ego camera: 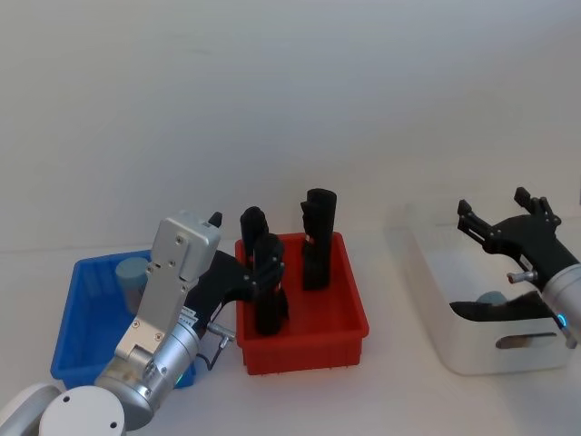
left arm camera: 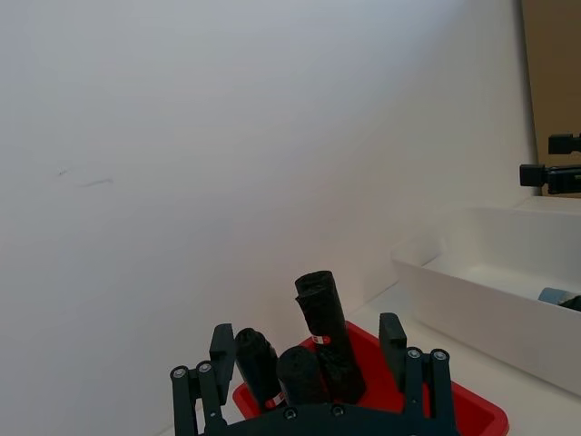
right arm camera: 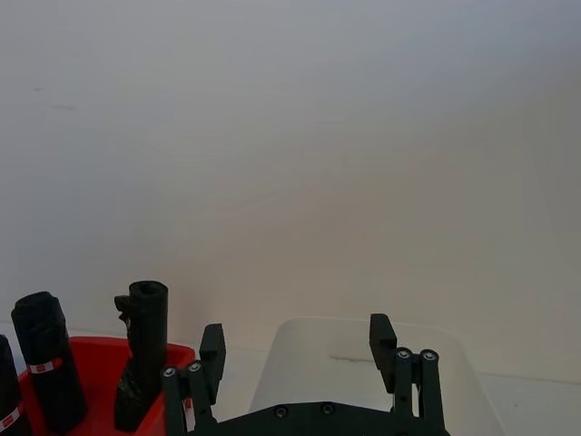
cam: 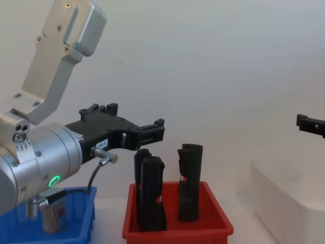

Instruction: Pick the cotton swabs from the blue box and place them into the white box.

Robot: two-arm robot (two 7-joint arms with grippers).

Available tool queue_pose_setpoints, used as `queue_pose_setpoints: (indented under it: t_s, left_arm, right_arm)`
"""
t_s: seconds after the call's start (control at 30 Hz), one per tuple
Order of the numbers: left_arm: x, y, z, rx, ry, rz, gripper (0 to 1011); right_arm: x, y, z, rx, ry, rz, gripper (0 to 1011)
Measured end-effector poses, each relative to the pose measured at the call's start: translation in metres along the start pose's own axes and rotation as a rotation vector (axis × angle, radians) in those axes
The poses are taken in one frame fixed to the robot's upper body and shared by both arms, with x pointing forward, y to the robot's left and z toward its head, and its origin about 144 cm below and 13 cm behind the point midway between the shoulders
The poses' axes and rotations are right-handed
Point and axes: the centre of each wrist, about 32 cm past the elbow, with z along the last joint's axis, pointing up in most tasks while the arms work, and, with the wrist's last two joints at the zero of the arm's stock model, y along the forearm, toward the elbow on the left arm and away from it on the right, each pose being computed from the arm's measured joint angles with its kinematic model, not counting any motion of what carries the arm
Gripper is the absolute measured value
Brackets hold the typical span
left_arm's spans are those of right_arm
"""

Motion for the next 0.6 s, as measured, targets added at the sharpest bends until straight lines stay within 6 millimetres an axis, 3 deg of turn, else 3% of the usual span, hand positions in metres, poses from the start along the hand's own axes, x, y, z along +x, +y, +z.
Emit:
queue_pose_setpoints:
  t_s: [0.07, 0.6]
  left_arm:
    - [0.0000, 0.0000, 0.0000, 0.000, 0.000, 0.000, 1004]
    - [0.0000, 0.0000, 0.0000, 0.000, 0.000, 0.000, 1004]
  right_arm:
    - [0.0000, -0.0008, 0.0001, 0.003, 0.000, 0.000, 1002]
    - [-0.0001, -0.0034, 0.0007, 0.013, -0.001, -0.002, 1002]
